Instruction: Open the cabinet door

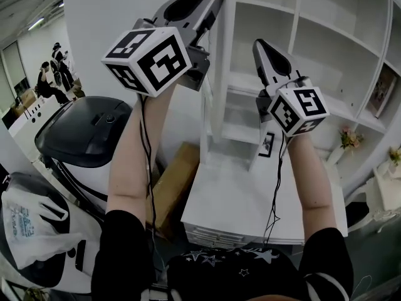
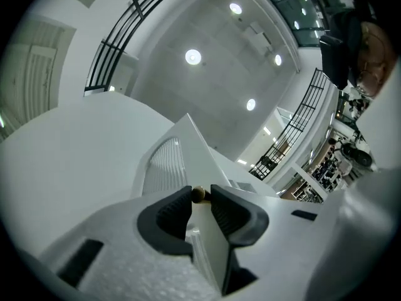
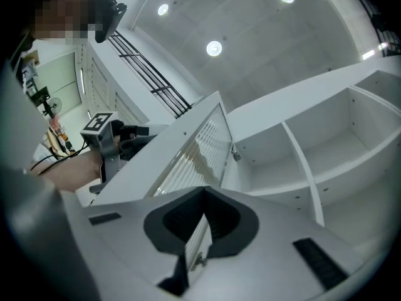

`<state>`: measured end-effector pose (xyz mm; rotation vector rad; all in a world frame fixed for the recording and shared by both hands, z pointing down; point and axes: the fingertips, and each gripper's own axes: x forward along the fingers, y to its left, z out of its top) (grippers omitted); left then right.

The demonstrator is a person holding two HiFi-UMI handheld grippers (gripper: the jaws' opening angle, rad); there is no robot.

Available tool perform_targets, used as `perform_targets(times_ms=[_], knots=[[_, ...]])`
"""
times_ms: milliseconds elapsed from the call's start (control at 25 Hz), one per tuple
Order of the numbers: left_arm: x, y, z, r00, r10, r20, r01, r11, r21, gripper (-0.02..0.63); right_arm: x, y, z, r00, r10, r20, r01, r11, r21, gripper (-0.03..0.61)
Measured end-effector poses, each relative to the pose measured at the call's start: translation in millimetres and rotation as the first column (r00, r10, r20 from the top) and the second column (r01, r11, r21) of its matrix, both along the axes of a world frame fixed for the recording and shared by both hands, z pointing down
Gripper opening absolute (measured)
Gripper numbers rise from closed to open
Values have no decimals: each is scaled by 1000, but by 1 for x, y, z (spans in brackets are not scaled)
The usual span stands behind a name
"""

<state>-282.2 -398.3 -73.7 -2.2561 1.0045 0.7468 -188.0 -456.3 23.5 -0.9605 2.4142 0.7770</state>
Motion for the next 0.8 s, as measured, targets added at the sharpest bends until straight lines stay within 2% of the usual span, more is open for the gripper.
perform_targets(times_ms=[240, 520, 800], knots=[[-33, 9, 1, 996, -84, 26, 83, 996, 45, 94, -44, 9, 6, 998, -69, -13, 69, 998, 6, 6], [-65, 13, 4, 990, -141, 28, 138, 987, 78, 75, -76, 19, 5, 997, -75, -32, 76, 997, 32, 6], [-95, 9, 6, 986, -165, -2, 165, 985, 52, 58, -97, 22, 8, 995, -94, -35, 94, 995, 19, 6]])
